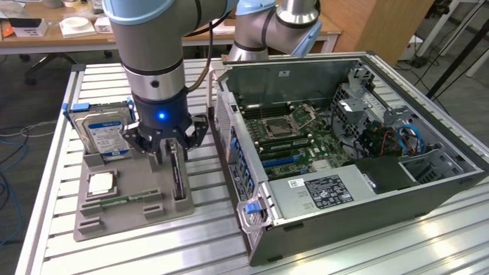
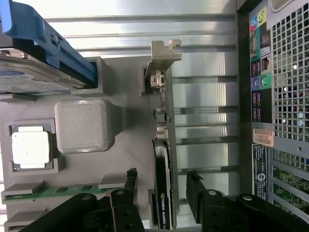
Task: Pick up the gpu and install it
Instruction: 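Pick up the gpu and move the gpu toward the slot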
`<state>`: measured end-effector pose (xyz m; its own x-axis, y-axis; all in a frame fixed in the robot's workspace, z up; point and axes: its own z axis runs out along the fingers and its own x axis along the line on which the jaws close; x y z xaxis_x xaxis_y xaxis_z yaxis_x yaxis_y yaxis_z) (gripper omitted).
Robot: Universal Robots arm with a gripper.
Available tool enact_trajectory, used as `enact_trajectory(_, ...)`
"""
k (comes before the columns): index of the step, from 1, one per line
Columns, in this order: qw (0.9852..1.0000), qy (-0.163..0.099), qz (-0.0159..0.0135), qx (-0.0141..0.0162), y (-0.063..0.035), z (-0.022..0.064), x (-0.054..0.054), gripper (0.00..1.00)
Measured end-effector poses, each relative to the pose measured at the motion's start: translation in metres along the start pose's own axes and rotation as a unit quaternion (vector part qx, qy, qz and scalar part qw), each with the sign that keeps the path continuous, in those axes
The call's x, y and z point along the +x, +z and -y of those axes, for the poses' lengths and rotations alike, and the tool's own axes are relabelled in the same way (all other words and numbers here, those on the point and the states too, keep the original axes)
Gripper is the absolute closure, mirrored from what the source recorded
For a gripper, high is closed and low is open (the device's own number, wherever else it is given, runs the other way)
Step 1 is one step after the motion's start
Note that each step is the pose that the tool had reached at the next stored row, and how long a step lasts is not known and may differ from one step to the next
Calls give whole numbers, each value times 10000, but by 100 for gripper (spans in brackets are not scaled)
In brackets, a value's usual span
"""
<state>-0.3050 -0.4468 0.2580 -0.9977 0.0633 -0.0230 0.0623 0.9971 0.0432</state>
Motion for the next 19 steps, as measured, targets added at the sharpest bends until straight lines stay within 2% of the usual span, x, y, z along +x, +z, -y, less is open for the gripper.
enact_trajectory(19, 10000, 0, 0, 8, 104, 50, -1, 47)
